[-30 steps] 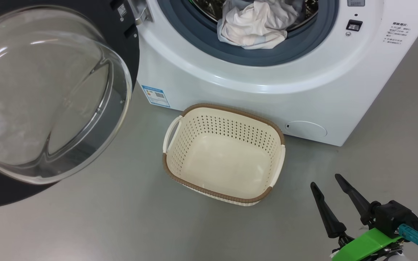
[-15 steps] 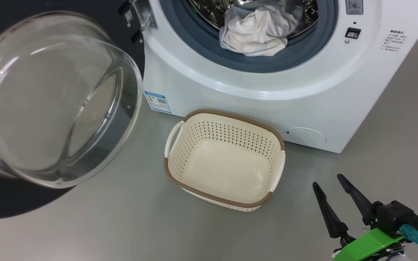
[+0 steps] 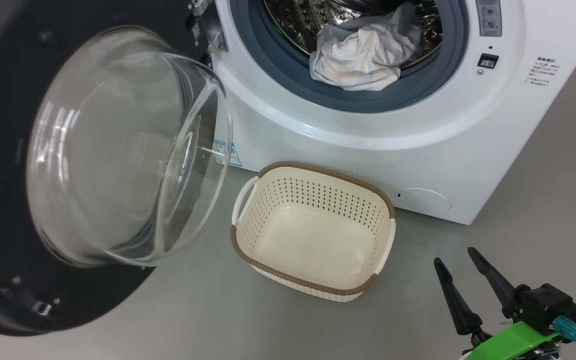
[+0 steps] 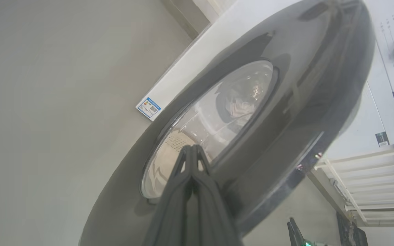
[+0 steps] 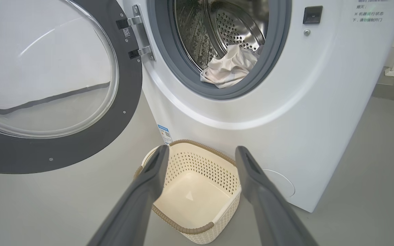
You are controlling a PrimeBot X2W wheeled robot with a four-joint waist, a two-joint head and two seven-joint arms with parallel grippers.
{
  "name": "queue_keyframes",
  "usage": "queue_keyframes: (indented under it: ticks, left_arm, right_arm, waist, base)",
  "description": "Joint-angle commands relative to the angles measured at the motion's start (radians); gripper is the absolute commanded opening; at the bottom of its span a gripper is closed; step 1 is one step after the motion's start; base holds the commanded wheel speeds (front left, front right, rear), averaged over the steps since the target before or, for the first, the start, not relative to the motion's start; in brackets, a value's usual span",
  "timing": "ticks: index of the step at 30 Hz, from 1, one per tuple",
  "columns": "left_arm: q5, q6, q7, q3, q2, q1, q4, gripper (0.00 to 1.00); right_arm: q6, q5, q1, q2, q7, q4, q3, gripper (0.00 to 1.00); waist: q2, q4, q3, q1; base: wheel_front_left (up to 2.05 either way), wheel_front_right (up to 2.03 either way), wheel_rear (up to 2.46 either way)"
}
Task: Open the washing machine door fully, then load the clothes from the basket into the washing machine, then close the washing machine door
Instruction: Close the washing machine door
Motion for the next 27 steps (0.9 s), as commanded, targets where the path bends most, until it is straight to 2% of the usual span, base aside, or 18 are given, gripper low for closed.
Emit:
queue_keyframes:
  ticks: [1, 16, 27]
  left_arm:
    - [-0.017, -0.007, 0.024, 0.033, 0.055, -0.001, -0.061, 0.00]
    - [-0.105, -0.007, 0.153, -0.014, 0.018, 0.050, -0.351, 0.00]
    - [-0.142, -0.007, 0.194, -0.077, -0.061, 0.031, -0.485, 0.00]
  right_arm:
    - [0.002, -0.001, 0.003, -0.002, -0.005, -0.024, 0.017, 1.00]
    - [0.002, -0.004, 0.020, 0.015, -0.005, -0.033, -0.006, 1.00]
    - [0.002, -0.009, 0.022, 0.034, -0.005, -0.040, -0.029, 1.00]
  waist:
    - [0.0000, 0.000, -0.005, -0.0001]
    - [0.0000, -0.033, -0.033, -0.0001]
    - [0.0000, -0.114, -0.038, -0.0001]
  base:
    - [0.00, 0.00, 0.00]
    - [0.00, 0.00, 0.00]
    - [0.00, 0.00, 0.00]
